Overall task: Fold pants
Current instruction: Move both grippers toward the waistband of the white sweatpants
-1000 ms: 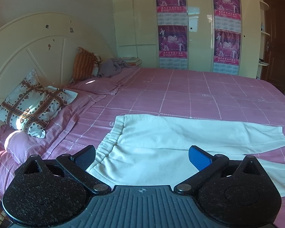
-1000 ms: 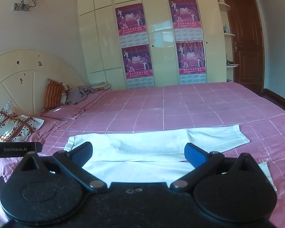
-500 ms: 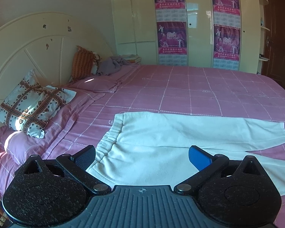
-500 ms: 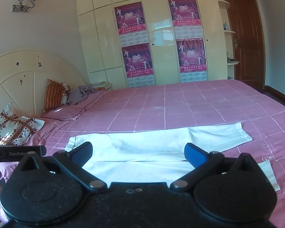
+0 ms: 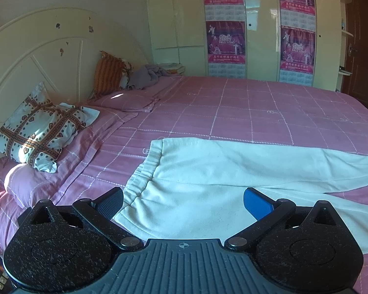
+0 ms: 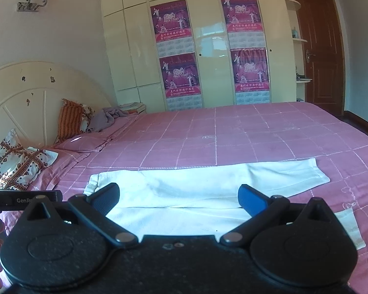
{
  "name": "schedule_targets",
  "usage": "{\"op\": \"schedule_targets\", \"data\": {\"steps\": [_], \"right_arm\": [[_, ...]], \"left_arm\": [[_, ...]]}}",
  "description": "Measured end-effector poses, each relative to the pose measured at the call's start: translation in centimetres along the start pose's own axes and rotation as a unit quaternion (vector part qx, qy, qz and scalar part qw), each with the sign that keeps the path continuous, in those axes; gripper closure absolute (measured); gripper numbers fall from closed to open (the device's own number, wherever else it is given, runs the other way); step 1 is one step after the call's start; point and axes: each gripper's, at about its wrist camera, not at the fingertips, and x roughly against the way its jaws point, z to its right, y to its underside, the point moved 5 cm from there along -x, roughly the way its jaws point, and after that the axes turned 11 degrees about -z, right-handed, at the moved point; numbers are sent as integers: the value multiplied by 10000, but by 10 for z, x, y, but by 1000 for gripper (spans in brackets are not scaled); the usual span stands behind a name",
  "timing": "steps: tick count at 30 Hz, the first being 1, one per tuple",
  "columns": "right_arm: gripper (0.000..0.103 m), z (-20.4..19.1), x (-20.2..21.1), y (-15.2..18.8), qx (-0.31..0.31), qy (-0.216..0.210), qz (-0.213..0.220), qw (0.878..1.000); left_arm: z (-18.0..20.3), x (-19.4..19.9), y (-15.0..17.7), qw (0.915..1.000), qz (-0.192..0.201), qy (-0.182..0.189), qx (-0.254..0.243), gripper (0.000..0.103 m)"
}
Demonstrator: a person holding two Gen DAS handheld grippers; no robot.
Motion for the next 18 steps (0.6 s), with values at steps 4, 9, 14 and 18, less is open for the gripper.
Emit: {"op": "schedule_targets", "data": {"steps": [4,9,14,18], "right_arm": [[0,-4,-10,-3,77,12,-58,10000],[0,-8,-25,-7,134,17,-95,9999],[0,-11,-39,-9,114,-60,-19,9999],[0,-13,-53,-11,107,-71,-135,9998]], "left_arm": [[-2,-12,-5,10000,-47,-66,8,0],[-3,-27,-10,9997,-223,-105,17,0],[-4,-42,-17,9995,-276,-152,25,0],[-2,-59,-21,9990,-406,-179,-17,0]]}}
